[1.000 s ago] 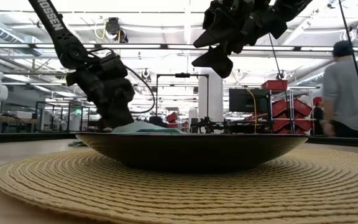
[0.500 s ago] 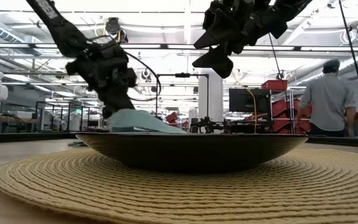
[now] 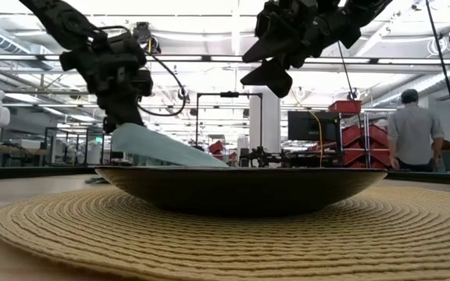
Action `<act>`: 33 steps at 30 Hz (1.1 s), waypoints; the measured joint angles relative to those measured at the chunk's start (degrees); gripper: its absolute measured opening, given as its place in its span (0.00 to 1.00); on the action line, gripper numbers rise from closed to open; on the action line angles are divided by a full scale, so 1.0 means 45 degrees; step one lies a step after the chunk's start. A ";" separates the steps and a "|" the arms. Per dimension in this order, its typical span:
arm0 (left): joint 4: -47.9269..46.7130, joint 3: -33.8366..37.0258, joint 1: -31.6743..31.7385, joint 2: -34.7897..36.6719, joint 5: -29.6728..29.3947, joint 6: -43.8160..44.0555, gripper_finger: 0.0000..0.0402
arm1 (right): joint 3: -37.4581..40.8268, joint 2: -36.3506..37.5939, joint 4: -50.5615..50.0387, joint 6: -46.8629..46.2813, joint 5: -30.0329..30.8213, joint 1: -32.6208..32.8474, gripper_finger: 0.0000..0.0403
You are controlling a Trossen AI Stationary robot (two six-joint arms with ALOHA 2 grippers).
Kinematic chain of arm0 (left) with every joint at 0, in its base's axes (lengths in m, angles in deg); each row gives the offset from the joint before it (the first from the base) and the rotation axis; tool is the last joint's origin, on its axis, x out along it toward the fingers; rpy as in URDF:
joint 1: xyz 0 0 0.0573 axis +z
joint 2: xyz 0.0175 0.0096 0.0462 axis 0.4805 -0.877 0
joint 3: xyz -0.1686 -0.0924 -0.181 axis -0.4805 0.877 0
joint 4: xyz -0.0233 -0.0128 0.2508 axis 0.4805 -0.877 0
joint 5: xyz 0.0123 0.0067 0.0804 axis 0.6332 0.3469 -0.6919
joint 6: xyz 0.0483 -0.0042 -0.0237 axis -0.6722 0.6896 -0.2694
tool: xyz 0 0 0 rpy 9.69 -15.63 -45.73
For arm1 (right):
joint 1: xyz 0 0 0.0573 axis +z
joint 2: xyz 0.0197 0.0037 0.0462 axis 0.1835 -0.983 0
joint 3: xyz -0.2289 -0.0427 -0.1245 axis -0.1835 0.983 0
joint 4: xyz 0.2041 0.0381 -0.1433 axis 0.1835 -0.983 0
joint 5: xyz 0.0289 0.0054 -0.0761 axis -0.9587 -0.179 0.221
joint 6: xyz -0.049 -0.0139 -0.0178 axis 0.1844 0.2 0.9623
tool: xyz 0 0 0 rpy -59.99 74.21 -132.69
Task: Set table place
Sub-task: Fold the blue napkin
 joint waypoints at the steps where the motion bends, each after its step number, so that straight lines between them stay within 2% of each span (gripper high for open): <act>1: 0.0342 0.0000 -0.0169 -0.0122 -0.0032 0.0208 0.03 | 0.0000 0.0000 0.0000 -0.0107 0.0000 -0.0008 0.54; 6: 0.1209 0.0000 -0.0578 -0.0615 -0.0669 0.0543 0.18 | 0.0000 0.0000 -0.0029 -0.0347 -0.0064 -0.0013 0.54; 12: 0.0930 0.0005 -0.0620 -0.0786 -0.1107 0.0601 0.46 | 0.0190 -0.0004 -0.0011 -0.0376 -0.0078 -0.0013 0.54; 16: 0.0331 0.0015 -0.0612 -0.0662 -0.1478 0.0191 0.58 | 0.0458 -0.0412 0.0039 -0.0498 -0.0101 -0.0005 0.54; 19: 0.0154 0.0019 -0.0601 -0.0478 -0.1889 -0.0085 0.61 | 0.0505 -0.0973 0.0533 -0.0503 -0.0254 0.0114 0.54; 25: 0.0003 0.0019 0.0228 0.0060 -0.3081 -0.0361 0.62 | 0.0169 -0.2129 0.3916 -0.1098 -0.1530 0.0171 0.54; 30: -0.0953 0.0019 0.1394 0.0142 -0.3609 -0.1033 0.62 | -0.0830 -0.2845 0.3885 -0.0935 -0.1534 -0.0171 0.54; 33: -0.0786 0.0019 0.1870 0.0142 -0.3574 -0.1153 0.62 | -0.1310 -0.3260 0.3802 -0.0931 -0.1795 -0.0302 0.54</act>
